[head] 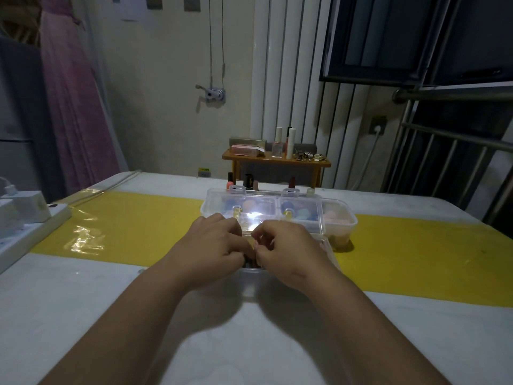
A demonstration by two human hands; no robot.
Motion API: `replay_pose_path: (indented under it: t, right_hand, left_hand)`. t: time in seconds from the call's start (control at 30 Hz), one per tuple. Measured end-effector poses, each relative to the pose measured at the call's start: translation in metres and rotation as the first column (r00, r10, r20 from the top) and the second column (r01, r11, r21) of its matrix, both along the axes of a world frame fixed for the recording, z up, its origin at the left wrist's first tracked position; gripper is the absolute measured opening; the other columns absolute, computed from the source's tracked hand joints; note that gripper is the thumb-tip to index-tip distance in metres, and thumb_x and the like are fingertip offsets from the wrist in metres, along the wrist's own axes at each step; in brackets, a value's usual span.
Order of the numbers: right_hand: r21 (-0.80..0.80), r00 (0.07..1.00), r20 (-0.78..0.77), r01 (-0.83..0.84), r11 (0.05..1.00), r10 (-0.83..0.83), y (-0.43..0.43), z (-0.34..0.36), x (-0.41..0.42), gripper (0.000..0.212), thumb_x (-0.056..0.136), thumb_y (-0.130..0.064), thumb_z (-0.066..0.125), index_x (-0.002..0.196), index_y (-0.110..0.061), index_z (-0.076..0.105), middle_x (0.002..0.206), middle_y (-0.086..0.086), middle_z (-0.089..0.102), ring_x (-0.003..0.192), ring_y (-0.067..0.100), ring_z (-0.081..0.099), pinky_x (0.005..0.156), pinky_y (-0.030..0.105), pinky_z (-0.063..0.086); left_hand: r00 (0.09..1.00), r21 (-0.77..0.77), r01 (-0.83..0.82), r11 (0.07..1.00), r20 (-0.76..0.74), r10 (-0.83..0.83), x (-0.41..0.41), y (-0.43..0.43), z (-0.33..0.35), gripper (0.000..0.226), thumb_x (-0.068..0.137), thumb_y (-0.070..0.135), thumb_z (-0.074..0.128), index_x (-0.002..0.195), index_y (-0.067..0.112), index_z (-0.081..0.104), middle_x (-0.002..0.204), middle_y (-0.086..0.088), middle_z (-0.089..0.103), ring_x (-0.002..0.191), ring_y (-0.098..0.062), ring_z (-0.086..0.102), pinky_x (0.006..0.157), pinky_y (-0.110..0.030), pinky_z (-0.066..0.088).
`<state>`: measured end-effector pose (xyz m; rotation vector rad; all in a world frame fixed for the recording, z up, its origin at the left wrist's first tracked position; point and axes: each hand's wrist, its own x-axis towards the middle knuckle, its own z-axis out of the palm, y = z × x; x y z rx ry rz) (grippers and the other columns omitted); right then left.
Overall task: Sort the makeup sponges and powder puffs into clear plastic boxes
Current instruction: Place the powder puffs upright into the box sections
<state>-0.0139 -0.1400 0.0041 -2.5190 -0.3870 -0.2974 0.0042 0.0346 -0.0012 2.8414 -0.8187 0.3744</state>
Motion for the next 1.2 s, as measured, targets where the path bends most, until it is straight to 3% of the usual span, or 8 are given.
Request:
replay_pose_path:
  t: [0.23,0.37,0.47,0.57,0.8,0.97,1.07,1.2]
  right_hand:
    - [-0.060,0.998,-0.013,0.058,0.997,-0.059,-0.0007,0.0015,0.0022,0.019,0.088,-0.026,0.059,0.090,-0.028,0.078,0.092,-0.007,0.057,0.085,0.014,0.058,0.077,0.037,0.056]
    - [-0.107,0.999,-0.035,0.026,0.994,-0.030,-0.0008,0.0026,-0.0001,0.024,0.087,-0.024,0.056,0.087,-0.025,0.079,0.082,-0.008,0.063,0.079,0.014,0.059,0.071,0.036,0.055]
    - [-0.108,1.000,0.001,0.019,0.994,-0.019,-0.0007,0.0007,-0.0006,0.022,0.090,-0.027,0.056,0.101,-0.028,0.075,0.095,-0.007,0.060,0.089,0.015,0.056,0.079,0.036,0.054]
    - [-0.099,0.999,0.036,0.042,0.994,-0.039,-0.0011,-0.0017,-0.0010,0.025,0.091,-0.030,0.056,0.112,-0.027,0.070,0.102,-0.006,0.057,0.092,0.015,0.055,0.082,0.036,0.054]
    - [-0.171,1.000,-0.003,0.005,0.985,-0.005,0.0007,0.0021,-0.0035,0.027,0.089,-0.027,0.052,0.097,-0.030,0.078,0.093,-0.008,0.056,0.087,0.015,0.054,0.062,0.026,0.041]
    - [-0.048,0.999,0.011,0.044,0.998,-0.043,-0.0005,0.0006,-0.0062,0.023,0.090,-0.033,0.059,0.110,-0.030,0.071,0.103,-0.007,0.064,0.093,0.015,0.058,0.082,0.036,0.054]
    - [-0.075,0.999,-0.010,0.047,0.996,-0.048,0.0000,0.0023,-0.0070,0.022,0.090,-0.033,0.059,0.103,-0.026,0.075,0.095,-0.004,0.068,0.087,0.015,0.060,0.080,0.038,0.055]
    - [-0.029,0.999,0.031,0.035,0.999,-0.034,-0.0025,0.0020,-0.0067,0.021,0.091,-0.027,0.057,0.097,-0.024,0.076,0.091,-0.007,0.066,0.084,0.012,0.058,0.079,0.036,0.055]
  left_hand:
    - [1.000,-0.055,0.022,0.998,-0.015,-0.022,0.0013,0.0024,0.0002,0.069,0.064,0.053,0.014,0.106,0.056,0.068,0.091,0.021,0.046,0.093,-0.003,0.037,0.075,-0.030,0.022]
    - [0.995,-0.331,0.049,0.942,-0.071,-0.076,0.0022,0.0064,-0.0009,0.045,0.069,0.033,0.039,0.089,0.038,0.079,0.087,0.022,0.056,0.091,-0.002,0.050,0.081,-0.025,0.040]
    - [0.994,-0.441,0.003,0.898,-0.097,-0.051,-0.0005,0.0059,0.0016,0.041,0.066,0.025,0.042,0.080,0.026,0.080,0.086,0.016,0.061,0.087,-0.003,0.057,0.078,-0.026,0.047]
    - [0.996,-0.436,-0.022,0.900,-0.091,-0.019,-0.0005,0.0049,0.0028,0.039,0.067,0.025,0.041,0.080,0.024,0.078,0.083,0.015,0.062,0.084,-0.003,0.057,0.076,-0.026,0.046]
    - [0.993,-0.560,-0.096,0.823,-0.111,0.040,0.0011,0.0070,0.0000,0.034,0.066,0.023,0.042,0.075,0.028,0.074,0.080,0.016,0.065,0.084,0.001,0.058,0.072,-0.019,0.044]
    - [0.989,-0.616,-0.134,0.776,-0.131,0.067,0.0003,0.0076,0.0006,0.028,0.065,0.024,0.043,0.067,0.042,0.063,0.078,0.018,0.065,0.082,0.006,0.057,0.067,-0.012,0.041]
    - [0.988,-0.651,-0.148,0.745,-0.134,0.079,-0.0019,0.0053,0.0011,0.026,0.070,0.022,0.046,0.068,0.041,0.064,0.077,0.018,0.064,0.077,0.002,0.058,0.064,-0.017,0.041]
    - [0.978,-0.742,-0.206,0.638,-0.150,0.141,0.0004,0.0076,-0.0005,0.037,0.080,0.000,0.053,0.070,0.032,0.068,0.070,0.014,0.061,0.064,-0.004,0.055,0.057,-0.024,0.039]
